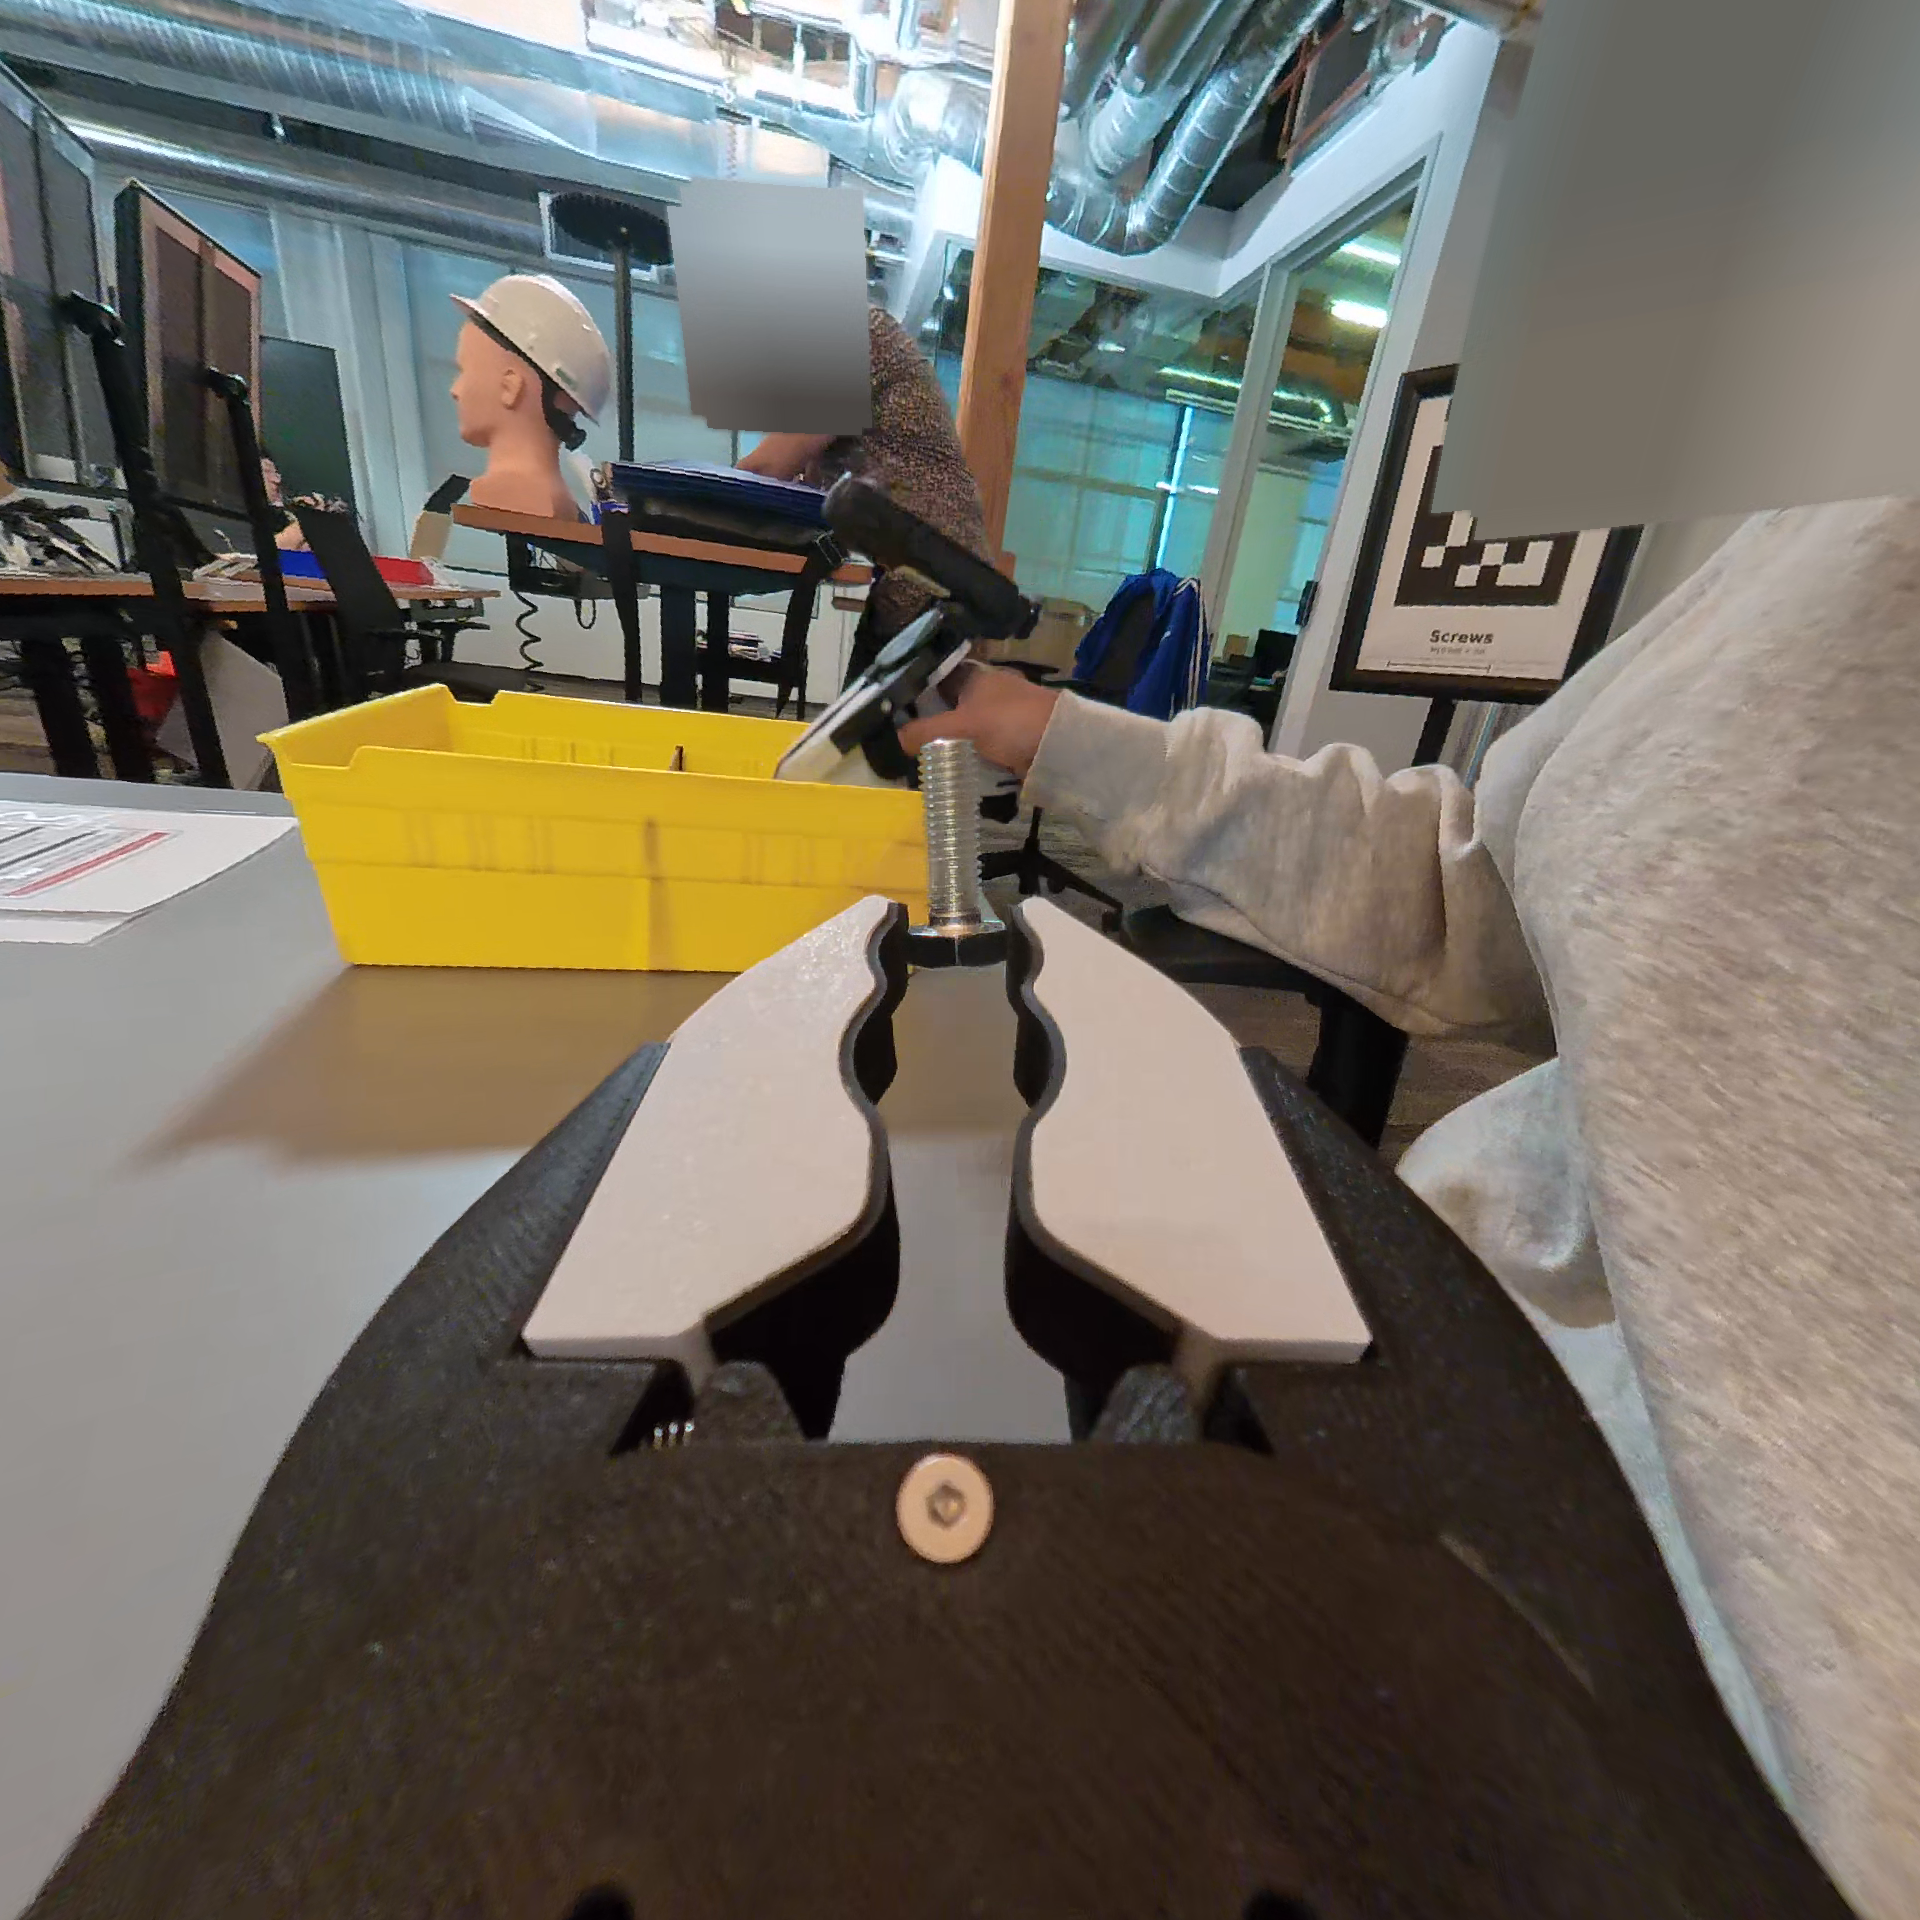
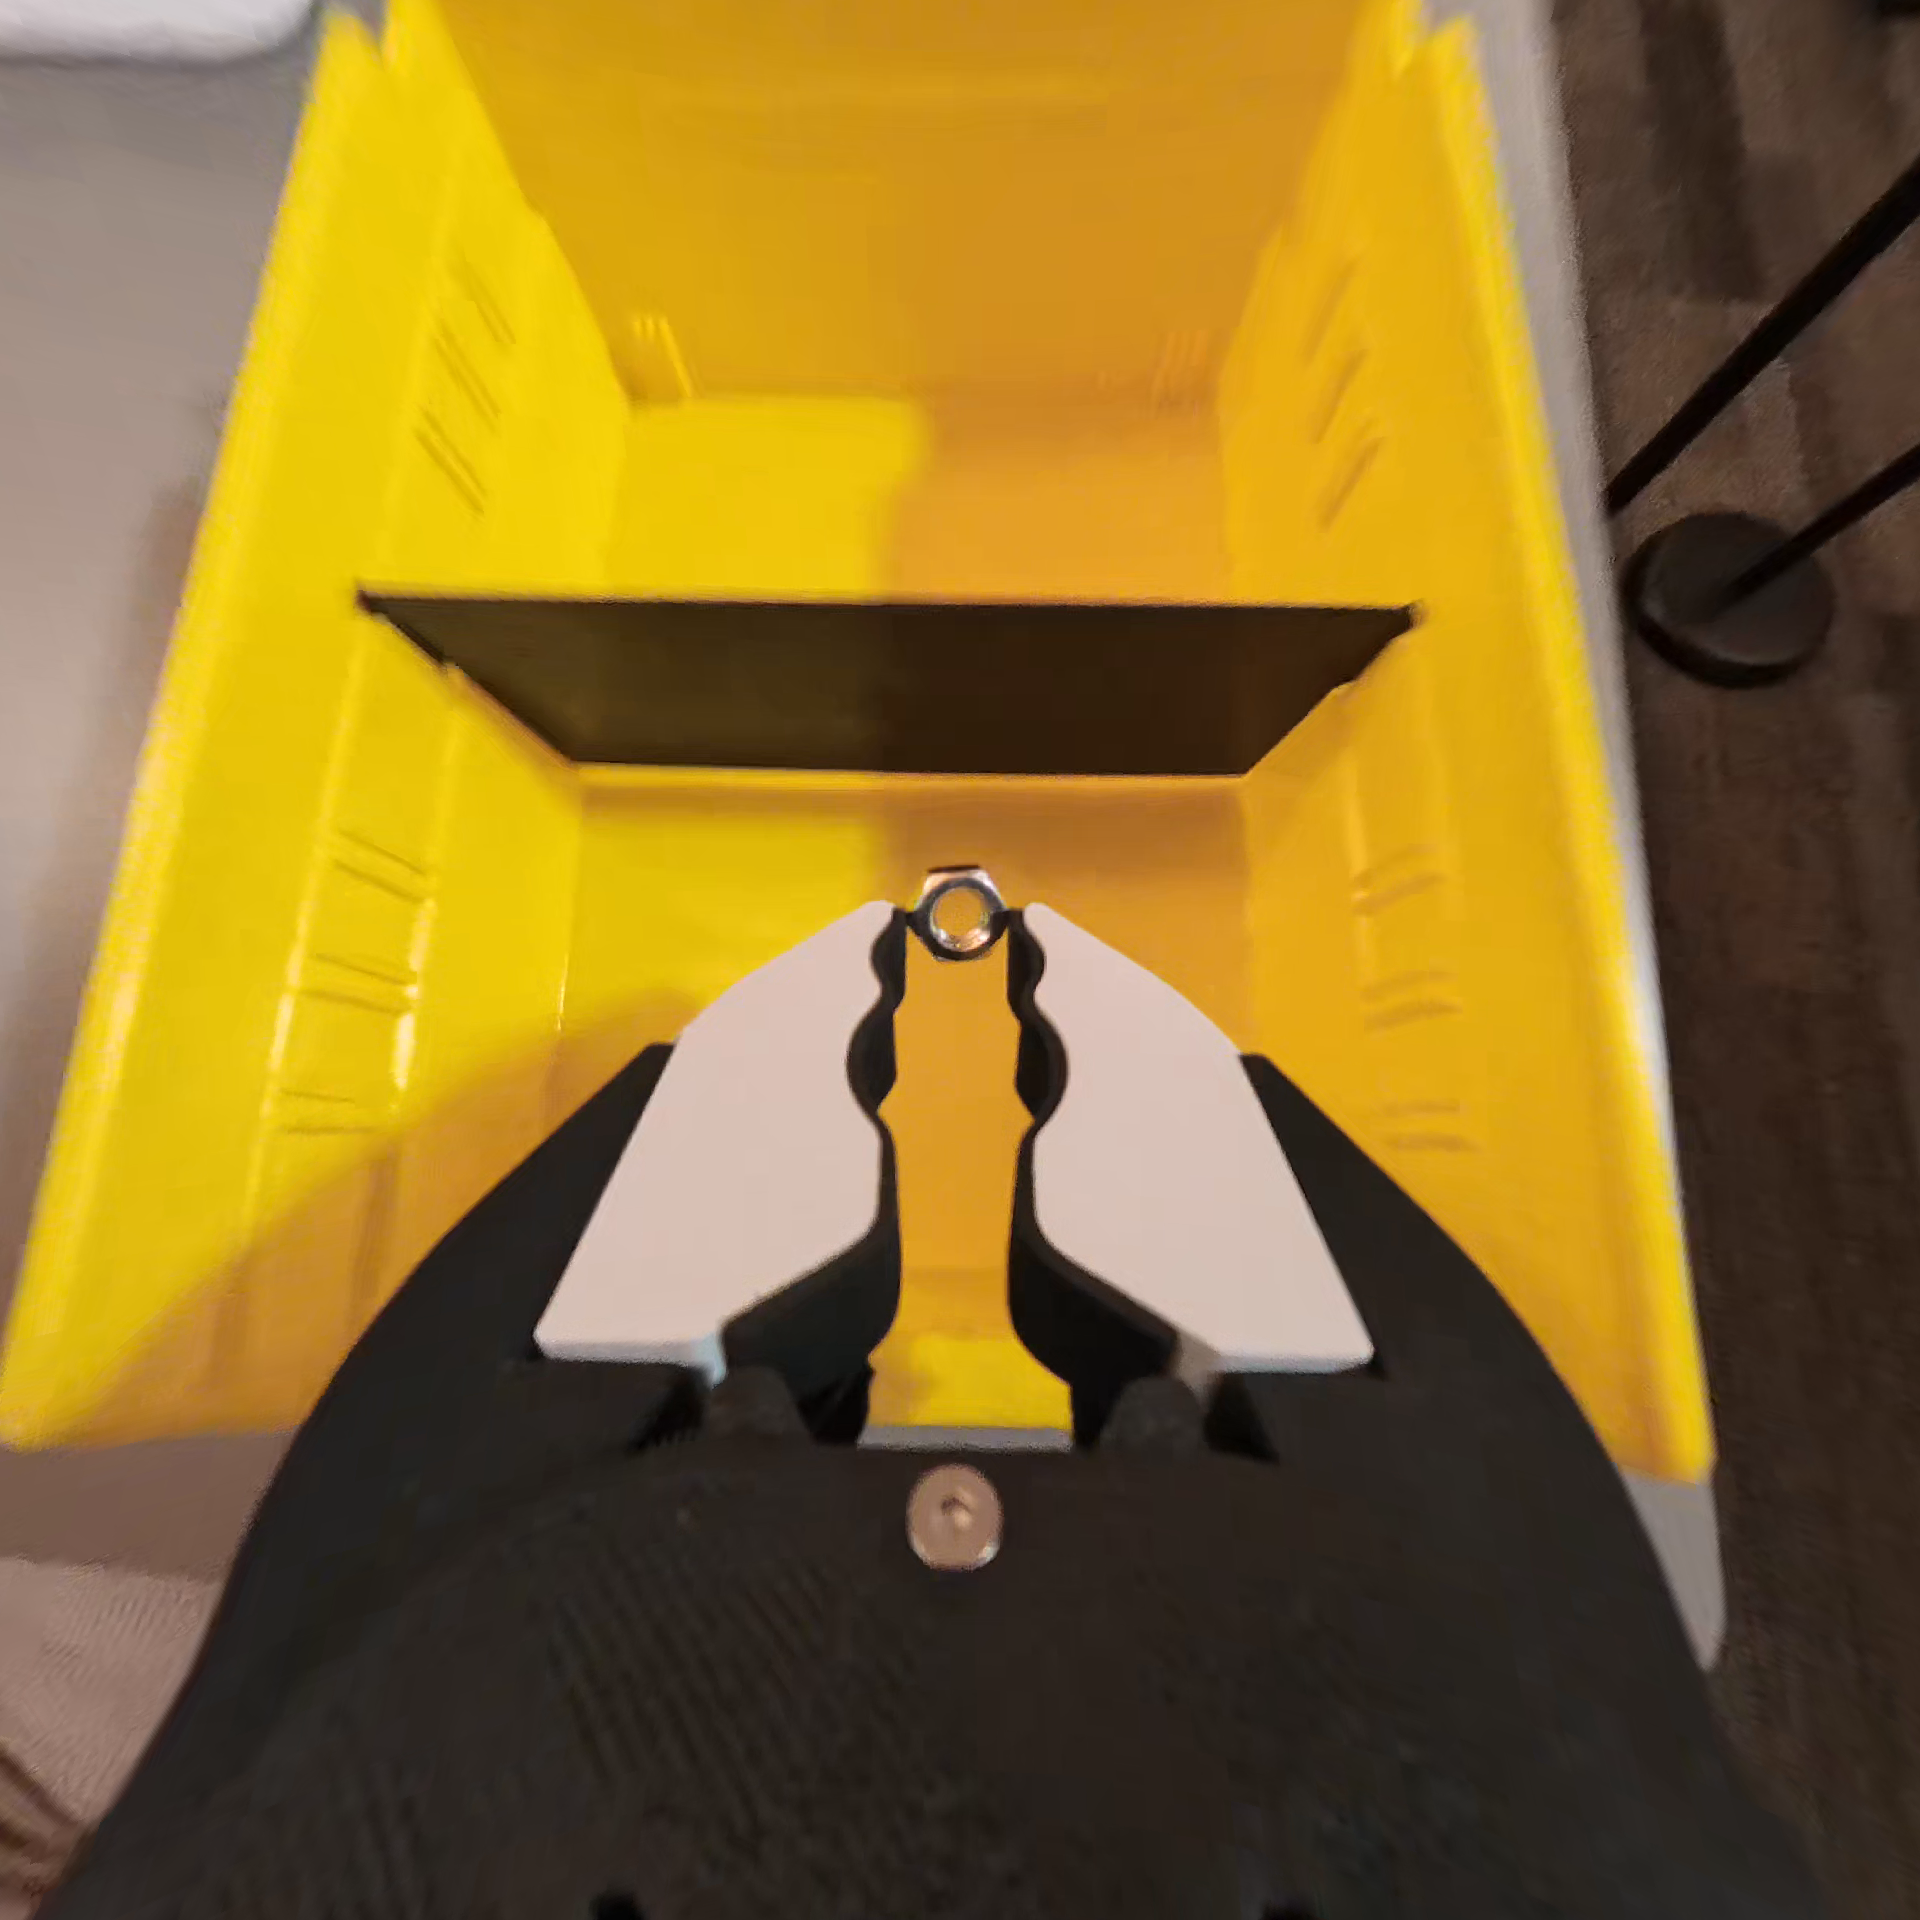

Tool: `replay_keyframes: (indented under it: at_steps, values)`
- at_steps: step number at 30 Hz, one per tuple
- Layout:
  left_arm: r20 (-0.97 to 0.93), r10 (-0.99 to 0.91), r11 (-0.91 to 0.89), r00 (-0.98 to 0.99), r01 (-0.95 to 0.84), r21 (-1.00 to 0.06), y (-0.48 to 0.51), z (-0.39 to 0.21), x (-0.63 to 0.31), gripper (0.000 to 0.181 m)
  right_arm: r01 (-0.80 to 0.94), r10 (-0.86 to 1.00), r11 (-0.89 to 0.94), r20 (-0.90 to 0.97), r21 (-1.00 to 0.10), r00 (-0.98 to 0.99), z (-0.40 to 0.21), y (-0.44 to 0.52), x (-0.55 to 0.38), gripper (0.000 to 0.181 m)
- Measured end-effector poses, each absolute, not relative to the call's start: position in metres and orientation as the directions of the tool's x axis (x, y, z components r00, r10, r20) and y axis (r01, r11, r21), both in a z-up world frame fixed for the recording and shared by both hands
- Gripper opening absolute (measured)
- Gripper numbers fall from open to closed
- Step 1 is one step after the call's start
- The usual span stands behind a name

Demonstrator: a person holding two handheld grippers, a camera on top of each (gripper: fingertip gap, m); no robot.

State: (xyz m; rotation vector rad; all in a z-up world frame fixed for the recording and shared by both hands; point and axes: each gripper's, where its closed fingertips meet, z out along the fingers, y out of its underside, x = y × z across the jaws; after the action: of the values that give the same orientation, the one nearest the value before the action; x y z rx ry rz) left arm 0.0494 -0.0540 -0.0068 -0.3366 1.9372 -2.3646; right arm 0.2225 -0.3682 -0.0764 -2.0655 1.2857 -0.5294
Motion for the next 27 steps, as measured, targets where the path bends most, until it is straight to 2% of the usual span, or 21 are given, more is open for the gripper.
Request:
replay_keyframes:
  at_steps: [1, 3, 8, 11, 13, 14, 17, 19, 22, 24, 27]
  values:
    - [0.125, -0.192, -0.205, -0.974, -0.085, -0.975, -0.054, -0.007, 0.050, 0.018, -0.651, -0.893, -0.360, 0.044, -0.668, 0.448, -0.085, -0.371, 0.223, 0.019]
    - [0.126, -0.197, -0.204, -0.972, -0.085, -0.975, -0.054, -0.007, 0.050, 0.018, -0.646, -0.878, -0.420, 0.107, -0.637, 0.466, -0.096, -0.371, 0.224, 0.019]
    - [0.134, -0.208, -0.208, -0.969, -0.090, -0.974, -0.052, -0.008, 0.053, 0.018, -0.692, -0.849, -0.485, 0.096, -0.535, 0.520, -0.126, -0.363, 0.217, 0.019]
    - [0.138, -0.206, -0.212, -0.969, -0.093, -0.973, -0.051, -0.007, 0.054, 0.018, -0.684, -0.838, -0.520, 0.153, -0.512, 0.523, -0.131, -0.365, 0.217, 0.019]
    - [0.148, -0.200, -0.217, -0.969, -0.104, -0.971, -0.051, -0.007, 0.054, 0.018, -0.668, -0.835, -0.535, 0.202, -0.518, 0.512, -0.128, -0.369, 0.220, 0.020]
    - [0.152, -0.199, -0.220, -0.968, -0.108, -0.970, -0.050, -0.007, 0.054, 0.018, -0.658, -0.837, -0.533, 0.216, -0.533, 0.503, -0.124, -0.371, 0.221, 0.028]
    - [0.158, -0.201, -0.222, -0.967, -0.112, -0.969, -0.050, -0.007, 0.055, 0.018, -0.626, -0.867, -0.473, 0.201, -0.620, 0.456, -0.102, -0.375, 0.227, 0.036]
    - [0.159, -0.214, -0.223, -0.964, -0.110, -0.969, -0.049, -0.007, 0.057, 0.018, -0.520, -0.877, -0.434, 0.211, -0.736, 0.432, -0.070, -0.370, 0.232, 0.032]
    - [0.163, -0.241, -0.223, -0.957, -0.109, -0.969, -0.048, -0.009, 0.061, 0.018, -0.212, -0.842, -0.377, 0.239, -0.902, 0.483, 0.002, -0.330, 0.224, 0.025]
    - [0.171, -0.259, -0.229, -0.951, -0.111, -0.967, -0.046, -0.009, 0.065, 0.018, -0.001, -0.782, -0.341, 0.283, -0.940, 0.555, 0.044, -0.286, 0.202, 0.021]
    - [0.188, -0.282, -0.234, -0.941, -0.122, -0.964, -0.045, -0.011, 0.070, 0.018, 0.183, -0.647, -0.271, 0.320, -0.945, 0.692, 0.069, -0.209, 0.160, 0.020]
